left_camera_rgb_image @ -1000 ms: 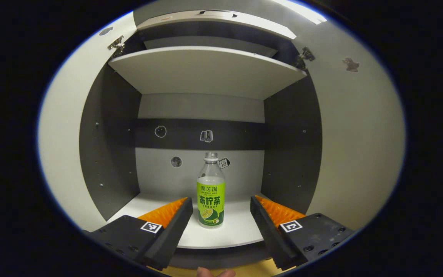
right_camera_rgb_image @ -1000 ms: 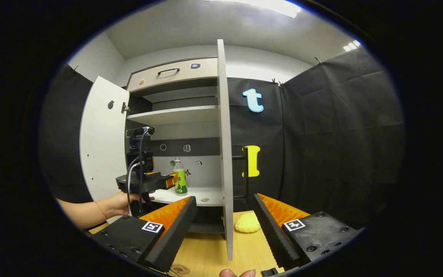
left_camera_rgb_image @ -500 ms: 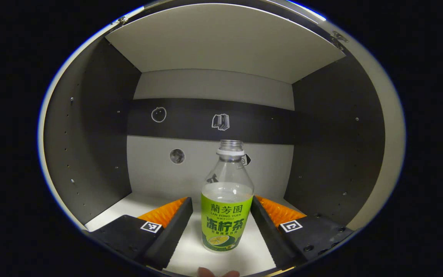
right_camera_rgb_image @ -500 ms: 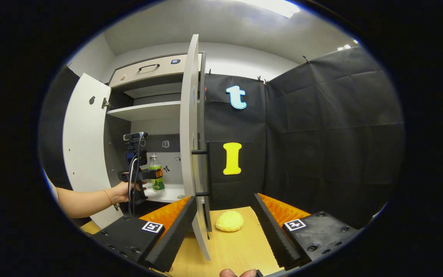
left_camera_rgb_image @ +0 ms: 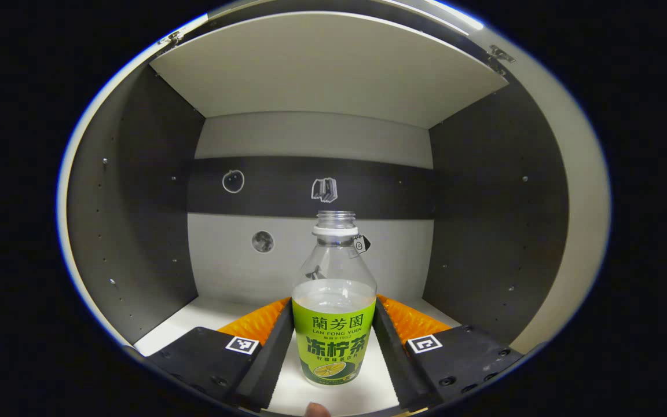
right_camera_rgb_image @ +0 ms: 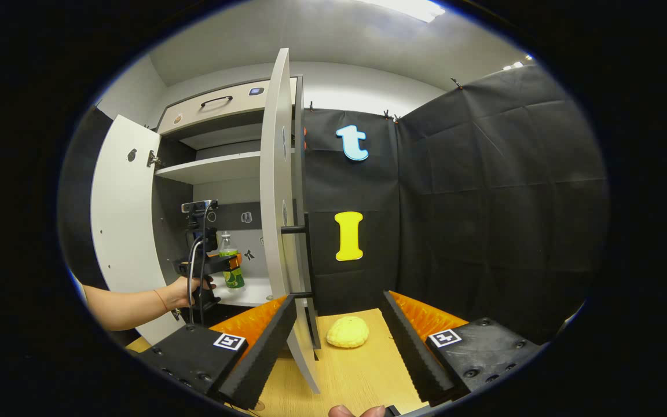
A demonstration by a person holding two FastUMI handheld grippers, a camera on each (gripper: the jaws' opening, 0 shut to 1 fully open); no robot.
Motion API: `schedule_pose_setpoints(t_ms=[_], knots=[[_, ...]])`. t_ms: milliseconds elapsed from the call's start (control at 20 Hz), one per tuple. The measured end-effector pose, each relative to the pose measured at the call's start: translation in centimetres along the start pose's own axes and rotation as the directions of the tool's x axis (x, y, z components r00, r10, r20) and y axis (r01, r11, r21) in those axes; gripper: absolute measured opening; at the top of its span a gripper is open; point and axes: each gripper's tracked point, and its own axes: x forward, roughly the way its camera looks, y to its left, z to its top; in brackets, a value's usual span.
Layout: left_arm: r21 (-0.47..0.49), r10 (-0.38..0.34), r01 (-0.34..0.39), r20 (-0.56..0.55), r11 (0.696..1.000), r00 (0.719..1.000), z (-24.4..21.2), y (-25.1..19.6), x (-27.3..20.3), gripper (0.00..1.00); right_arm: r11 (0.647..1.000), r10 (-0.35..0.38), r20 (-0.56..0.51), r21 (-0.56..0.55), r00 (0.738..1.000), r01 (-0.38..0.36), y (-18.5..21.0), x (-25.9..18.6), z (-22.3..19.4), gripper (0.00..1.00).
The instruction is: Grasp the bottle in the cabinet with the left hand and place it on the coaster, then close the right door with the right hand and the left door with the left hand.
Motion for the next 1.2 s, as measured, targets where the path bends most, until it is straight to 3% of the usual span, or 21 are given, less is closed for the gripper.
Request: schedule_pose_setpoints(t_ms=[300, 600, 1200], knots=[[-0.021, -0.052, 0.053, 0.044, 0.998, 0.998, 1.6, -0.9, -7.7, 0.77, 1.0, 0.025, 0.008, -0.007, 1.0, -0.025, 1.2, -0.8, 0.2, 0.99], [-0.034, -0.085, 0.087, 0.049, 0.996, 0.995, 0.2, -1.8, -14.0, 0.77, 0.999, 0.03, 0.034, -0.022, 0.999, -0.029, 3.3, -1.7, 0.9, 0.99], [-0.034, -0.104, 0.105, 0.017, 0.994, 0.994, -9.3, -2.6, -23.3, 0.78, 0.999, -0.002, 0.088, -0.032, 0.996, 0.005, 7.1, -4.2, 1.9, 0.99]])
